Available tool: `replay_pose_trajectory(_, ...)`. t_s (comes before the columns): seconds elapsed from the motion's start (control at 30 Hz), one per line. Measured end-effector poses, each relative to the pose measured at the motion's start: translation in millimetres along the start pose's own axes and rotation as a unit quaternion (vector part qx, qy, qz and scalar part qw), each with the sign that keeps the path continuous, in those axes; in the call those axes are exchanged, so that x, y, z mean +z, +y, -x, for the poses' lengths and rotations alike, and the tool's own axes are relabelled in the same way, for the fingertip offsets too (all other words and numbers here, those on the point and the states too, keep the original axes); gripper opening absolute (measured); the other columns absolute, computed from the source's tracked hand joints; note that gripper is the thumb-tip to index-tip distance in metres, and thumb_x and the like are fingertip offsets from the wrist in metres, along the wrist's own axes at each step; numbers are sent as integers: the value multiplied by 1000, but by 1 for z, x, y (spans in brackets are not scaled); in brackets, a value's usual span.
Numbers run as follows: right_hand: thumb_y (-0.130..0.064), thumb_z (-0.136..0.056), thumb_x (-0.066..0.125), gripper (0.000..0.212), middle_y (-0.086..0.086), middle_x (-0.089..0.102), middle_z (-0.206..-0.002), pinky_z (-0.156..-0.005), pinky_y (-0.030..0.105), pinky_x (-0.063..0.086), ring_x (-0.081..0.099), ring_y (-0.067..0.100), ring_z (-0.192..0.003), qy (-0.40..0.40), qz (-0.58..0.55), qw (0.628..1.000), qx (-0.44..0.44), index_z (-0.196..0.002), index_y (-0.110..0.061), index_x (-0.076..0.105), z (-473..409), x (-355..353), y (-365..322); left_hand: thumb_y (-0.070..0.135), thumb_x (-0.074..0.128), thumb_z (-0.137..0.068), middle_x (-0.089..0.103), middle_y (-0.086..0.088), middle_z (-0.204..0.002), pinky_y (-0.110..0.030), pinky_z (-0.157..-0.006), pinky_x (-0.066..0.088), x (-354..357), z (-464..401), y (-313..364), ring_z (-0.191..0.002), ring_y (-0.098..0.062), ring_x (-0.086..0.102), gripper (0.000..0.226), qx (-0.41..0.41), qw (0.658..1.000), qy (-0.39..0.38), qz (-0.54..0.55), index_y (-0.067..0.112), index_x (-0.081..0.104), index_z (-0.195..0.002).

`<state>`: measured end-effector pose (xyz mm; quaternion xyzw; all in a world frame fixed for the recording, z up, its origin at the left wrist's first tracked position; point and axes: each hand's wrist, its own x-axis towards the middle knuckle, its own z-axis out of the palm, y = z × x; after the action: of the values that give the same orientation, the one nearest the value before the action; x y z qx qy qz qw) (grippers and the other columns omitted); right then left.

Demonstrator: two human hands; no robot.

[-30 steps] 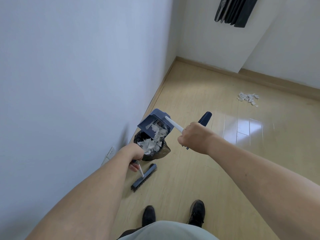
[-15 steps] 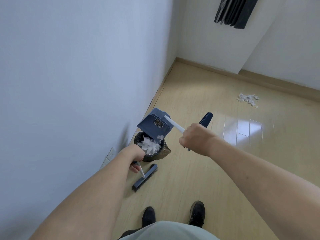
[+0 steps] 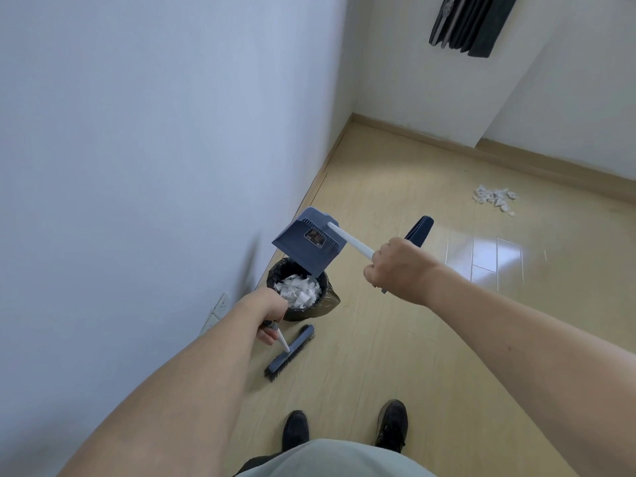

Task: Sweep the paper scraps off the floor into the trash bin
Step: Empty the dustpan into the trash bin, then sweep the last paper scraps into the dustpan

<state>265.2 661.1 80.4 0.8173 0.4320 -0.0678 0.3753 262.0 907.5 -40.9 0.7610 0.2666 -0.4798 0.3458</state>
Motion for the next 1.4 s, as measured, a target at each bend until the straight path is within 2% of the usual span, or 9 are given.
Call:
replay_pose_trajectory(0.17, -9, -92, 51, 7, 6, 61, -80, -61, 31, 41, 61, 25, -70, -1, 3, 1000, 18, -96, -14, 54, -4, -1, -3, -3, 26, -87, 44, -11, -64, -31, -46, 41, 2, 0, 0, -36, -21, 38, 55, -10, 1000, -13, -8, -5, 38, -141)
replay_pose_trajectory(0.3, -7, -92, 48, 13, 5, 61, -82, -64, 30, 45, 60, 25, -72, -3, -16, 999, 52, -100, -15, 54, -4, 3, 0, -3, 25, -85, 47, -10, -58, -31, -52, 48, 4, 1, 2, -36, -20, 40, 62, -26, 999, -34, -20, -2, 32, -146)
replay_pose_trajectory(0.5, -5, -89, 44, 38, 2, 64, -96, -67, 31, 37, 63, 24, -84, 42, -171, 966, 190, -121, -22, 55, 9, 22, 18, 2, 31, -84, 46, -5, -59, -26, -51, 53, 7, 7, 0, -46, -16, 45, 45, -39, 994, -57, -90, 1, 53, -124)
replay_pose_trajectory(0.63, -11, -92, 48, 33, 1, 66, -93, -63, 28, 35, 61, 26, -81, 77, -336, 876, 336, -121, -23, 58, 7, 35, 8, 7, 40, -86, 43, -2, -63, -17, -41, 30, 16, 22, 10, -45, -10, 34, 14, -77, 975, -84, -190, 4, 54, -83)
replay_pose_trajectory(0.73, -13, -93, 47, 20, 3, 63, -83, -61, 29, 35, 54, 29, -71, 91, -432, 779, 444, -105, -20, 60, 6, 47, 6, 7, 37, -87, 43, -1, -52, -17, -42, 24, 26, 26, 30, -42, -11, 27, 16, -65, 964, -92, -240, 4, 52, -86)
replay_pose_trajectory(0.87, -13, -91, 46, 12, 1, 54, -75, -55, 27, 33, 52, 28, -66, 75, -486, 694, 526, -93, -19, 56, 16, 69, 18, 4, 38, -85, 39, -1, -56, -20, -45, 23, 32, 30, 59, -38, -12, 27, 38, -9, 966, -66, -248, 12, 47, -121)
replay_pose_trajectory(1.0, -11, -87, 47, 9, 3, 55, -75, -59, 29, 39, 53, 30, -69, 54, -510, 638, 574, -85, -17, 54, 33, 98, 43, 3, 39, -87, 37, -2, -63, -21, -47, 23, 40, 30, 93, -45, -12, 27, 11, 1, 969, -61, -241, 10, 45, -93)
replay_pose_trajectory(1.27, -10, -86, 53, 6, 6, 56, -88, -70, 31, 45, 57, 31, -82, 44, -580, 457, 673, -90, -14, 54, 51, 169, 101, 8, 49, -84, 44, 0, -45, -16, -41, 25, 56, 10, 171, -34, -10, 30, 32, 19, 993, -27, -111, 7, 60, -114)
replay_pose_trajectory(1.4, -8, -84, 55, 10, 6, 60, -96, -76, 33, 47, 62, 32, -92, 71, -620, 375, 685, -91, -16, 53, 35, 193, 129, 10, 52, -86, 43, -4, -58, -20, -46, 26, 53, 5, 203, -43, -13, 29, 10, 48, 996, 22, -67, 8, 59, -93)
